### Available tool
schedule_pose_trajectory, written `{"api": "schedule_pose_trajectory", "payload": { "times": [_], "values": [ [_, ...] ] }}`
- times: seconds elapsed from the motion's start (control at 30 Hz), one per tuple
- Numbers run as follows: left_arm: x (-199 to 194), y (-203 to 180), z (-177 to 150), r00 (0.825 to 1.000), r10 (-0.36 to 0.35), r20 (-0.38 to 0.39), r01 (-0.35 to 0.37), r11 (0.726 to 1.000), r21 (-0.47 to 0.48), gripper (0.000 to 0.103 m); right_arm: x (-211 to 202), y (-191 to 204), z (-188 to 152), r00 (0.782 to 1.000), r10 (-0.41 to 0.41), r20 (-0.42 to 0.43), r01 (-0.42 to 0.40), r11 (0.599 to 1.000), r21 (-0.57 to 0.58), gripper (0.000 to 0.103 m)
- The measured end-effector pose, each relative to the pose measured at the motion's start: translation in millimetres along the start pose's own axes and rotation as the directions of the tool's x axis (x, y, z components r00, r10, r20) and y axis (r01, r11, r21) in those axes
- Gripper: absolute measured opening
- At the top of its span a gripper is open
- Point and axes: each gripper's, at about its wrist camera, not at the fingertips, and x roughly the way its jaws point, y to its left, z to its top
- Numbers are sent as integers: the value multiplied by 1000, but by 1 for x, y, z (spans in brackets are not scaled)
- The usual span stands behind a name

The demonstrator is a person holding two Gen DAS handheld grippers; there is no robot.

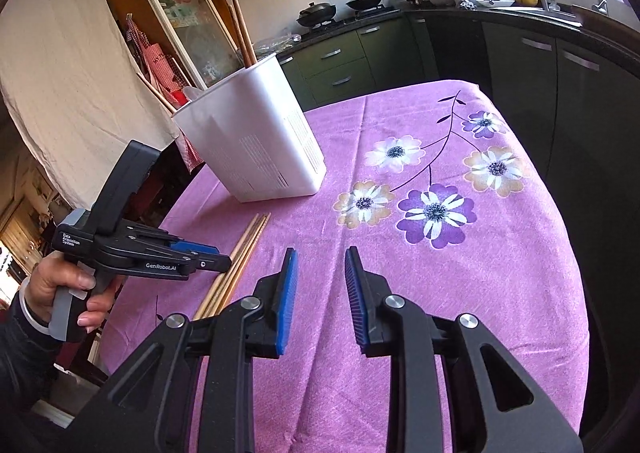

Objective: Organize utensils
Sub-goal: 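Grasp another wooden chopstick from the pile with the left gripper and lift it upright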

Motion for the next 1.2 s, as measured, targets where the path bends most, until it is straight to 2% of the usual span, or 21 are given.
{"api": "schedule_pose_trajectory", "payload": {
  "times": [0.4, 0.43, 0.5, 0.77, 0.9, 0.97, 1.2],
  "values": [
    [8, -21, 11, 999, 37, 14, -37, 999, -3, 24, 5, -2, -1, 1000, 18, -9, -18, 1000, 12, 27],
    [7, -23, 10, 999, 34, 12, -34, 999, -2, 22, 5, -2, -1, 1000, 18, -9, -17, 1000, 13, 27],
    [7, -25, 7, 1000, 26, 9, -26, 1000, -10, 8, 5, -4, -1, 1000, 17, -7, -17, 1000, 16, 27],
    [0, -6, 8, 1000, -19, 10, 20, 999, -49, 6, 1, -2, 0, 1000, 23, 3, -23, 1000, 18, 27],
    [-25, 0, 5, 998, -18, 67, 21, 999, -44, 6, -5, -2, 3, 1000, 15, 16, -16, 1000, 16, 27],
    [-42, 2, 2, 995, -14, 103, 18, 999, -42, 6, -7, -2, 3, 1000, 14, 21, -14, 1000, 14, 31],
    [-122, 25, -26, 965, -7, 264, 20, 999, -48, 6, -12, 3, 4, 999, 14, 30, -14, 1000, 5, 31]
  ]
}}
